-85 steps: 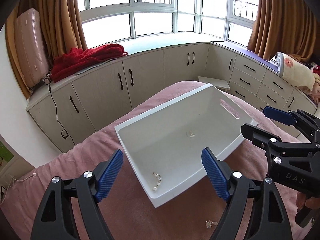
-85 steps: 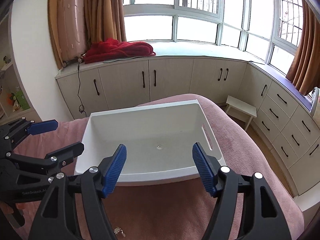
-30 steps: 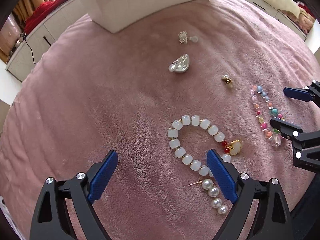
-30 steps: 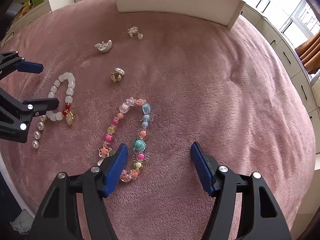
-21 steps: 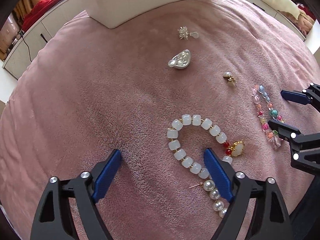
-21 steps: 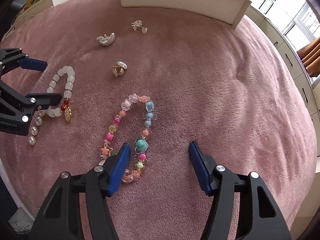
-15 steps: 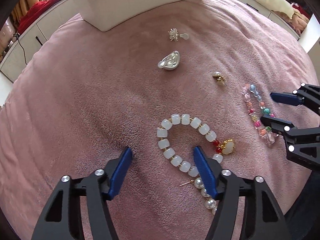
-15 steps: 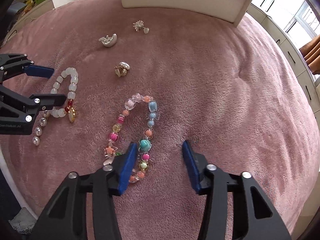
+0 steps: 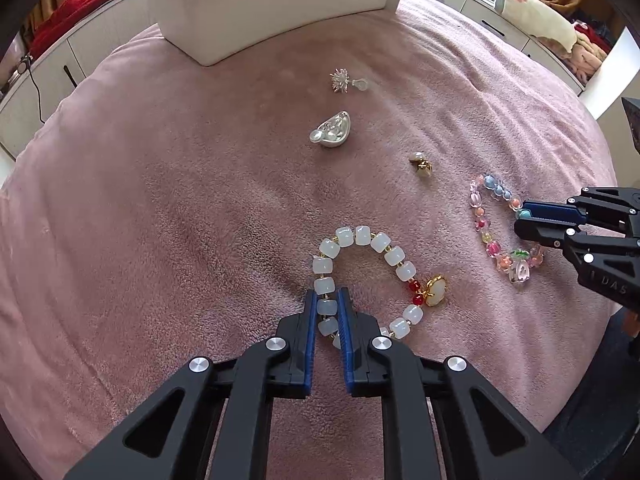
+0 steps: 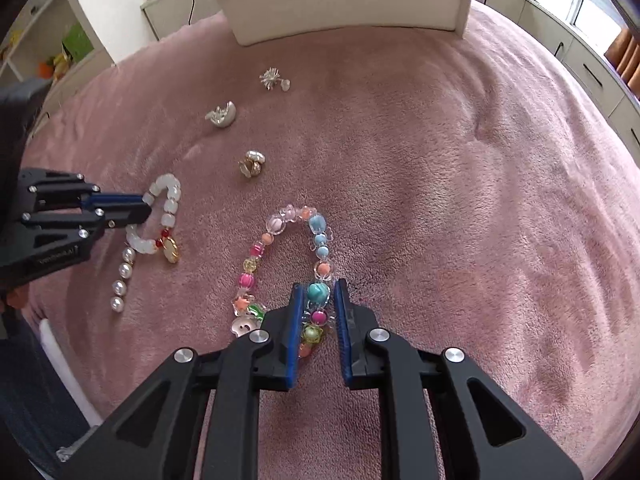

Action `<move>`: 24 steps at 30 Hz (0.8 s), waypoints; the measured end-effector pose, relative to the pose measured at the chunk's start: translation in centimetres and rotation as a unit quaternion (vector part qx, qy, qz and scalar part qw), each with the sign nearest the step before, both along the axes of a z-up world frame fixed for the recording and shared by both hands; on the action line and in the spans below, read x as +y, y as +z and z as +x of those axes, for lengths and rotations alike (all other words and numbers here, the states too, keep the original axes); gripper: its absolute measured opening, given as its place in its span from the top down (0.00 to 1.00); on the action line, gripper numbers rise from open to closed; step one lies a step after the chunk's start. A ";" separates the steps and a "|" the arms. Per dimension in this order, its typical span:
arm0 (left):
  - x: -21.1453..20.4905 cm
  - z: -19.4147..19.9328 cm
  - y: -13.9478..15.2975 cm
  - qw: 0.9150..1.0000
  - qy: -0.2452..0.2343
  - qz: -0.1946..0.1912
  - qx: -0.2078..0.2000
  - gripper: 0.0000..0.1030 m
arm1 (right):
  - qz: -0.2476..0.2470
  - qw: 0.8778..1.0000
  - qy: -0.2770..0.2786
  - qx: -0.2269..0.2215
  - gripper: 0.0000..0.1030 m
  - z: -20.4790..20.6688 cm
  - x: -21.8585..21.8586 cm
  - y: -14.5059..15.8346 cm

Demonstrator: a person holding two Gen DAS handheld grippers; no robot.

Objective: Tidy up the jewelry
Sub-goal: 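Carry both bracelets into the white box and open both grippers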

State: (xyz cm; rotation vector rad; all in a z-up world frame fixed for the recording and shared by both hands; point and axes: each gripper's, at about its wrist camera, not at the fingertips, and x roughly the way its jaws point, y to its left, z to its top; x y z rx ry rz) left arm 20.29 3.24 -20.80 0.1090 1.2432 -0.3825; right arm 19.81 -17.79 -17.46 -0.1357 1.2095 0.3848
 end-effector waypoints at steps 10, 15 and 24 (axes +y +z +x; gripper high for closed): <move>0.4 -0.7 4.0 0.999 0.011 -0.035 -0.034 0.85 | 0.042 0.999 -0.005 -0.034 0.84 0.4 -1.0 4.2; -0.6 -0.5 7.5 0.998 0.007 -0.043 -0.054 0.85 | 0.054 0.997 -0.006 -0.062 0.84 1.4 -0.9 6.8; -3.4 2.0 14.1 0.990 -0.013 -0.050 -0.129 0.85 | 0.060 0.991 -0.001 -0.119 0.84 5.2 0.4 12.0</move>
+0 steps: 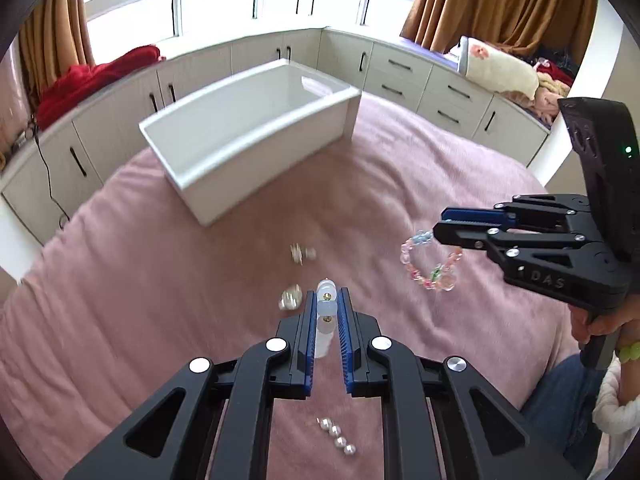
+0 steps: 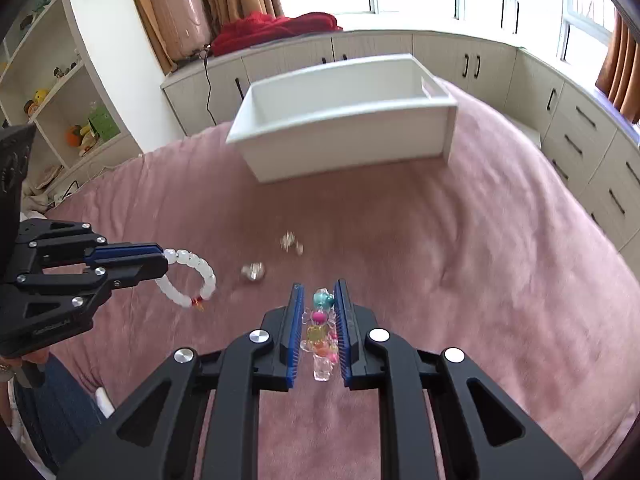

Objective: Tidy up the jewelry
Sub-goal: 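Carry both bracelets into the white box and open both grippers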

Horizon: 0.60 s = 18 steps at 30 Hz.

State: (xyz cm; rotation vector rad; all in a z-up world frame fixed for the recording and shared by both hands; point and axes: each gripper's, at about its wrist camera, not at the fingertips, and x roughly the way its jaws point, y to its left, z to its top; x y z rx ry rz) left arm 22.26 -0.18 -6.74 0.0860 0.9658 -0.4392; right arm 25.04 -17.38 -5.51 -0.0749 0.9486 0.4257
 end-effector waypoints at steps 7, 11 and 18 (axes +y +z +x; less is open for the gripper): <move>0.1 4.5 4.5 0.999 0.010 -0.005 -0.045 0.85 | 0.015 0.998 -0.003 -0.054 0.84 4.6 1.0 4.8; 0.2 8.2 6.3 0.998 0.016 0.010 -0.058 0.85 | 0.011 0.997 0.002 -0.075 0.84 8.0 1.7 7.0; 1.5 14.6 7.3 0.997 0.037 0.033 -0.066 0.85 | -0.019 0.996 -0.004 -0.085 0.84 14.1 3.3 7.7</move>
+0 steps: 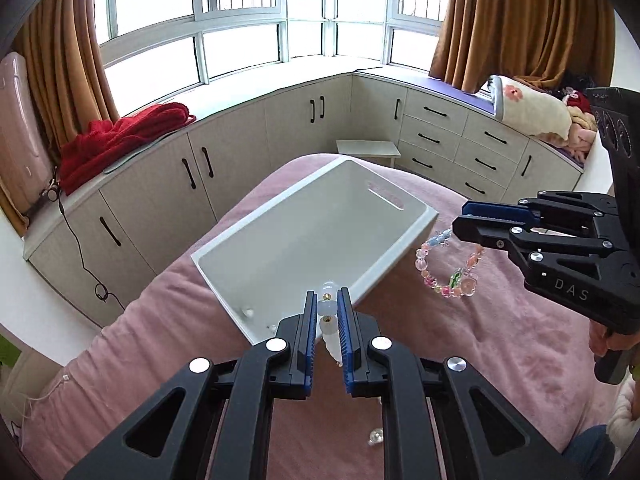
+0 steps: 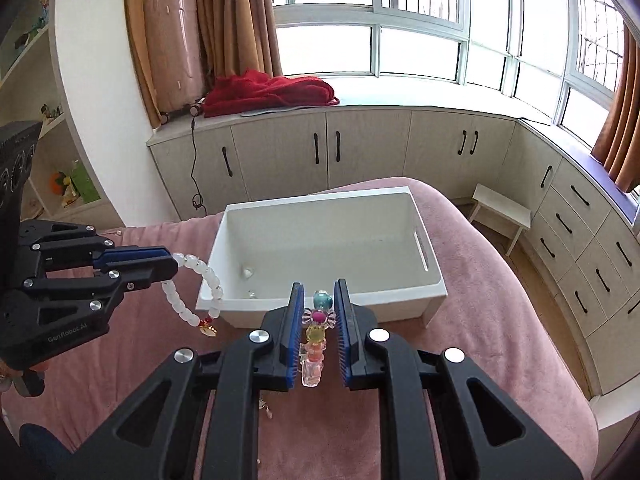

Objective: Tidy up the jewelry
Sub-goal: 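Carry both bracelets into the white box and open both grippers, then move both open grippers back over the remaining earrings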

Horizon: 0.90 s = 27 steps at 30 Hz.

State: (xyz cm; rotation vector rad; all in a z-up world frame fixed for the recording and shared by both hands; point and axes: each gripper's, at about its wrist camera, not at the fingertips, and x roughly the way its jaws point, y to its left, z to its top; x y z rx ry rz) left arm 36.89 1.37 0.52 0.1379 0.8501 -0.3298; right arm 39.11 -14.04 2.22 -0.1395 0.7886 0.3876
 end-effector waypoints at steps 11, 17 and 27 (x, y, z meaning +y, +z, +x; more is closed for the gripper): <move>2.0 7.0 -4.0 0.998 0.059 -0.019 0.004 0.85 | -0.009 0.999 -0.029 0.018 0.84 8.1 1.1 -3.4; 2.7 8.5 -6.8 0.994 0.106 -0.009 0.017 0.49 | -0.015 0.998 -0.045 0.041 0.81 9.5 1.1 -5.6; 3.4 7.4 -6.3 0.992 0.128 -0.010 0.010 0.35 | -0.031 0.998 -0.040 0.023 0.42 7.6 1.1 -5.5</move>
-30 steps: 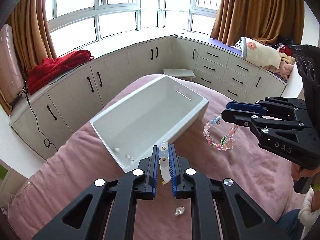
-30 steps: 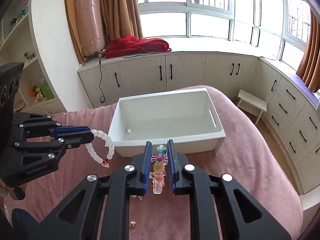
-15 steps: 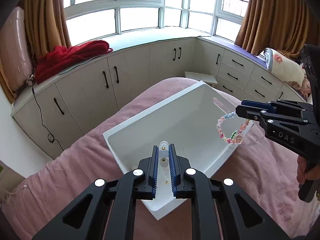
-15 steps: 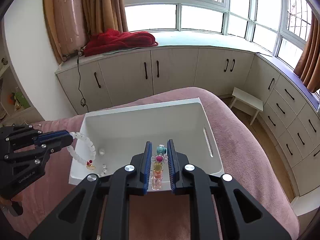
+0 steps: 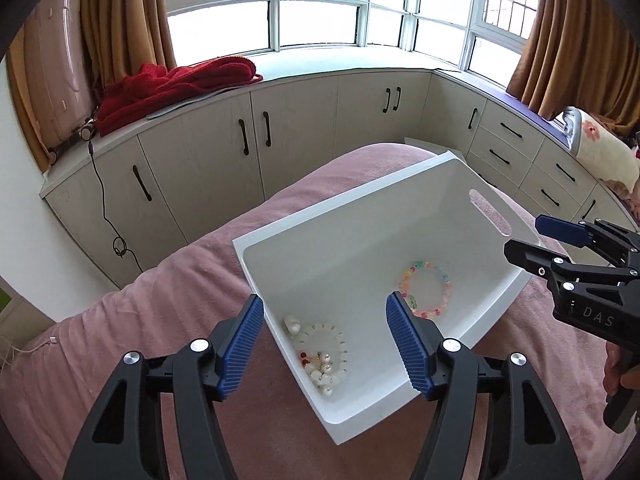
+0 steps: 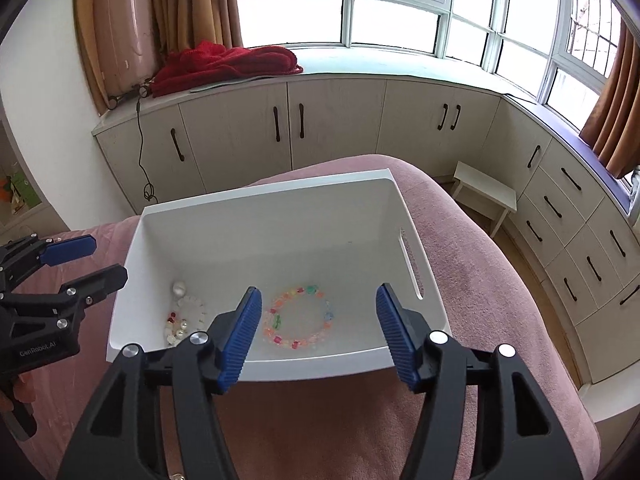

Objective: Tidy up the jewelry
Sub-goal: 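Move both open grippers back over the remaining earrings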

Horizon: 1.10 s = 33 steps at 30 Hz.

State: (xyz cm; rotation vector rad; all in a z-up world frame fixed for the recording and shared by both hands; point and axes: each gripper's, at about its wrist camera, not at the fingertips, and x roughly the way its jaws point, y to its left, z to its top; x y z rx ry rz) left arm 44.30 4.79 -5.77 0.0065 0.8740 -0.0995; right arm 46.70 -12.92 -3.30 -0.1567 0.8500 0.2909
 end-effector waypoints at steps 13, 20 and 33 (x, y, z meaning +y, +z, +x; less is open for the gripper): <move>-1.0 -9.4 5.8 0.996 -0.043 0.034 -0.073 0.28 | -0.006 0.995 0.057 -0.078 0.31 -9.3 0.6 5.5; -1.8 -16.0 4.9 0.996 -0.055 0.032 -0.063 0.22 | 0.008 0.994 0.077 -0.083 0.25 -15.6 -0.1 5.4; -2.1 -24.3 -1.3 0.999 -0.025 -0.041 -0.001 0.14 | 0.012 0.997 0.074 -0.016 0.25 -22.5 -0.8 -1.4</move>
